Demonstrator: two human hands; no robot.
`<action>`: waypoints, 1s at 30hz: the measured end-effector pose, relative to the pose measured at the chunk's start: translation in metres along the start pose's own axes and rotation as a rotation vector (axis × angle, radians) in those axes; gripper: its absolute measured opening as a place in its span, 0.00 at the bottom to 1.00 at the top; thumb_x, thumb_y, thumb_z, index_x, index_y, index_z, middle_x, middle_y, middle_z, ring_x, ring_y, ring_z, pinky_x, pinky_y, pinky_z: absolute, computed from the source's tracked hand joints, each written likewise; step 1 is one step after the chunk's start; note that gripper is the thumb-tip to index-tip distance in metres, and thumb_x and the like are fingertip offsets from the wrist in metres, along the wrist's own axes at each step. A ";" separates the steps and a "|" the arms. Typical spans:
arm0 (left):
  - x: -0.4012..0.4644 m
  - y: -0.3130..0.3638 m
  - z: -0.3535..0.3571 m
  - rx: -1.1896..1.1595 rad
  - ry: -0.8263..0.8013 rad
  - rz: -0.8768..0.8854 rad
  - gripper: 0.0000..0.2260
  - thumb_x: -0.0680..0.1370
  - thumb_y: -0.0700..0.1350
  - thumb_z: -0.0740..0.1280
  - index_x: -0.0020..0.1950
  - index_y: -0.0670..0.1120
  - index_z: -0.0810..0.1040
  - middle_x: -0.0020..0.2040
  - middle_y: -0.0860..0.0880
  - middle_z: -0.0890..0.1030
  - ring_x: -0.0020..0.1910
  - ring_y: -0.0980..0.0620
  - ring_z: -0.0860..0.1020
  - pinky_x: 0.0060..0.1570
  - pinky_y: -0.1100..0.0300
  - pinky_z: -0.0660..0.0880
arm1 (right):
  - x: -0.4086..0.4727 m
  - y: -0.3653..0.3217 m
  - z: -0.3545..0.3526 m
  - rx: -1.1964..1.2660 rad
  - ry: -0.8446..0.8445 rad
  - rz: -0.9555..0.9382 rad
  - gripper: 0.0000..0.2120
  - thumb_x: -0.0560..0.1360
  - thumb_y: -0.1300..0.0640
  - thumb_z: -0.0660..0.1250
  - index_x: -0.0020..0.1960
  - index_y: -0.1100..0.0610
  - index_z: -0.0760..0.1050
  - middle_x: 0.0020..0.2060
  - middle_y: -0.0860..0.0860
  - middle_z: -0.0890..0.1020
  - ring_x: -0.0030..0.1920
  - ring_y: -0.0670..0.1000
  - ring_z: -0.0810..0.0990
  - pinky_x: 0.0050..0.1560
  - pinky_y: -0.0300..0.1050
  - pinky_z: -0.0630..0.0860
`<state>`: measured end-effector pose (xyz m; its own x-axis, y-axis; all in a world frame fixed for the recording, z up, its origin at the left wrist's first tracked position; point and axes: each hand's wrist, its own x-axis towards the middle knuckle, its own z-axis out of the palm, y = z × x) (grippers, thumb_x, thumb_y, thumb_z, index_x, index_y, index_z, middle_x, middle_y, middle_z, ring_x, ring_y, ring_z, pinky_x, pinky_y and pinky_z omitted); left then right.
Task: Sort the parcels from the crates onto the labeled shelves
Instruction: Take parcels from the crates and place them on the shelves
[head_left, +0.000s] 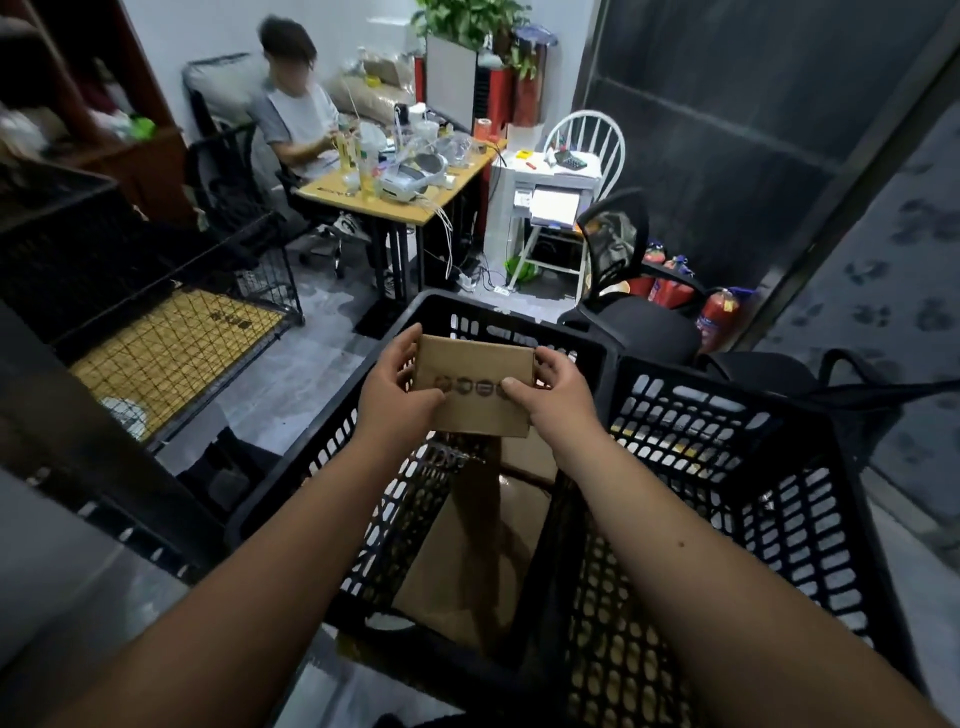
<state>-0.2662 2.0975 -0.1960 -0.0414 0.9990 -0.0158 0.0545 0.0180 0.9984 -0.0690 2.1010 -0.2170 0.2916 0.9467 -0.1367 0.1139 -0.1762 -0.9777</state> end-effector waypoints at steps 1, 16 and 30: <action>-0.002 0.001 0.002 -0.006 0.024 0.008 0.33 0.77 0.29 0.69 0.78 0.54 0.70 0.67 0.54 0.74 0.61 0.56 0.77 0.40 0.67 0.80 | 0.000 -0.001 -0.004 -0.006 0.002 -0.001 0.34 0.76 0.55 0.77 0.78 0.52 0.67 0.63 0.46 0.76 0.64 0.50 0.76 0.65 0.54 0.78; -0.016 0.017 0.033 -0.252 0.254 -0.139 0.12 0.83 0.38 0.63 0.60 0.42 0.85 0.58 0.46 0.85 0.59 0.49 0.82 0.55 0.53 0.80 | -0.003 -0.038 -0.054 0.076 -0.024 0.029 0.16 0.74 0.41 0.77 0.48 0.54 0.85 0.45 0.48 0.88 0.53 0.53 0.84 0.59 0.53 0.81; -0.030 0.017 0.041 -0.193 0.053 -0.141 0.21 0.88 0.50 0.57 0.79 0.68 0.64 0.57 0.65 0.79 0.53 0.61 0.78 0.44 0.57 0.76 | -0.010 -0.033 -0.053 0.161 -0.322 -0.080 0.36 0.78 0.60 0.74 0.79 0.36 0.66 0.65 0.47 0.78 0.60 0.50 0.82 0.52 0.51 0.82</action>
<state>-0.2229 2.0693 -0.1808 -0.0875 0.9835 -0.1582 -0.1470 0.1443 0.9786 -0.0254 2.0830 -0.1754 -0.0285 0.9966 -0.0772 -0.0345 -0.0782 -0.9963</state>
